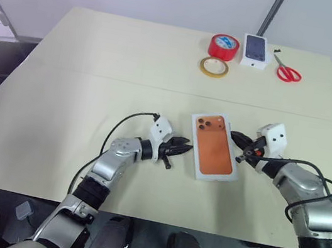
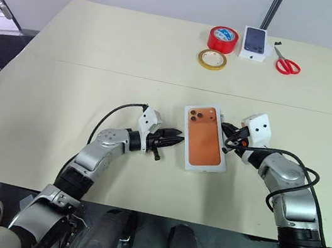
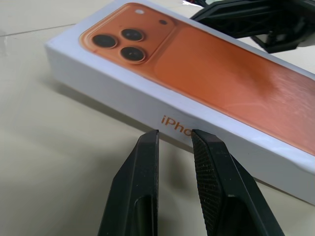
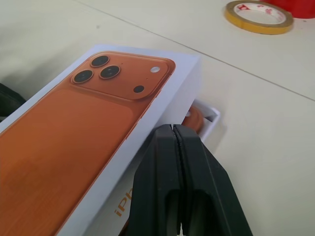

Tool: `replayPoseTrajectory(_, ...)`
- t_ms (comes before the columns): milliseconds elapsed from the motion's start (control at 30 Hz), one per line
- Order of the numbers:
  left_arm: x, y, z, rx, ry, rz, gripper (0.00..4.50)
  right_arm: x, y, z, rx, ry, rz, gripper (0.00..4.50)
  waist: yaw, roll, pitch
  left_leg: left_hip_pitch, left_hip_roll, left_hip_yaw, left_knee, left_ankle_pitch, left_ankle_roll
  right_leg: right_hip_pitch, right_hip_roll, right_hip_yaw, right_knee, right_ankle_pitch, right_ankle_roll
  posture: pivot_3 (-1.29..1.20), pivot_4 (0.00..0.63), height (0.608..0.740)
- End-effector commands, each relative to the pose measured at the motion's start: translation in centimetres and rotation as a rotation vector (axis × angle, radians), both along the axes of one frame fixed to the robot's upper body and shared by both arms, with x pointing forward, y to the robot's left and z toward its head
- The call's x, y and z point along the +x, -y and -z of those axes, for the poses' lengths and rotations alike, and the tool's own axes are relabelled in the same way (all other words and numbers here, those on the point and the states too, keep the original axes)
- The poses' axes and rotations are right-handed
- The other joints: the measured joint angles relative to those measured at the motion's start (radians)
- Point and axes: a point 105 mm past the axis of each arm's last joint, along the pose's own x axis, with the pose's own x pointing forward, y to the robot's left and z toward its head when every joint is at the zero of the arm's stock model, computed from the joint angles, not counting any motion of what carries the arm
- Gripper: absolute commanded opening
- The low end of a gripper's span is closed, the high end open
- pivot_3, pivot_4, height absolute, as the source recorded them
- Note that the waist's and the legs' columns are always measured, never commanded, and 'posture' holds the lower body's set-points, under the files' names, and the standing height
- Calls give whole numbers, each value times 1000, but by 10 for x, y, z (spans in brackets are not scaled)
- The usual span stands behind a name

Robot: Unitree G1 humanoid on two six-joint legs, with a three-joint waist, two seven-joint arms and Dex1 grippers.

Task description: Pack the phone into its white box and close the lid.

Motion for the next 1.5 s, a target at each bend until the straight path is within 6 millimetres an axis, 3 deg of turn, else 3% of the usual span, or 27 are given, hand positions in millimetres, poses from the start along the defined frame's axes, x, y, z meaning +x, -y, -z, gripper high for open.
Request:
replayPoseTrajectory(33, 3, 16, -23, -41, 90, 27, 1096, -1, -7, -14, -13, 63, -20, 43, 0, 0, 0, 0, 0, 0, 0, 0, 0, 0, 0, 0, 0, 0, 0, 0, 150, 728)
replayPoseTrajectory(233, 11, 25, -31, -52, 93, 33, 1096, 3, -2, -8, -33, 55, 26, 43, 0, 0, 0, 0, 0, 0, 1, 0, 0, 0, 1, 0, 0, 0, 0, 0, 150, 728)
replayPoseTrajectory(600, 15, 19, -28, -42, 97, 11, 1096, 3, 3, 9, -153, 31, 33, 43, -1, 0, 0, 0, 0, 0, 1, 0, -1, 0, 1, 0, 1, 0, 0, 0, 150, 728)
replayPoseTrajectory(800, 16, 11, -46, -88, 135, -14, 1096, 9, 16, -6, -157, 71, 71, 43, -1, 0, 0, 0, 0, 0, 1, 0, -1, 0, 1, 0, 1, 0, 0, 0, 150, 728)
replayPoseTrajectory(1000, 23, 18, -86, -175, 193, -3, 1096, 14, 16, -40, -34, 180, 70, 43, 1, 0, 0, 0, 0, 0, 2, 1, -1, 0, 1, 0, 2, 0, 0, 0, 150, 728)
replayPoseTrajectory(1200, 29, 40, -84, -164, 182, 31, 1096, 6, -8, -55, 46, 235, -42, 43, -1, 0, 0, 0, 0, 0, 5, 0, -1, 1, 2, 0, 2, 0, 1, 0, 150, 728)
replayPoseTrajectory(1300, 31, 49, -66, -109, 153, 35, 1096, -2, -16, -42, 40, 174, -94, 43, -1, 0, 0, 0, 1, 0, 5, 0, -1, 1, 2, 0, 2, 0, 1, 0, 150, 728)
replayPoseTrajectory(1400, 31, 57, -46, -7, 169, 43, 1096, -9, -6, 11, -154, -39, -78, 43, 2, 0, 0, 0, 1, 0, 6, 0, 0, 1, 2, 0, 2, 0, 1, 0, 150, 728)
replayPoseTrajectory(1500, 35, 58, -33, 44, 138, 20, 1096, -14, 7, 37, -270, -117, -36, 43, 2, 0, 0, -1, 0, 0, 8, -1, 1, 1, 2, 0, 3, 0, 1, 0, 150, 728)
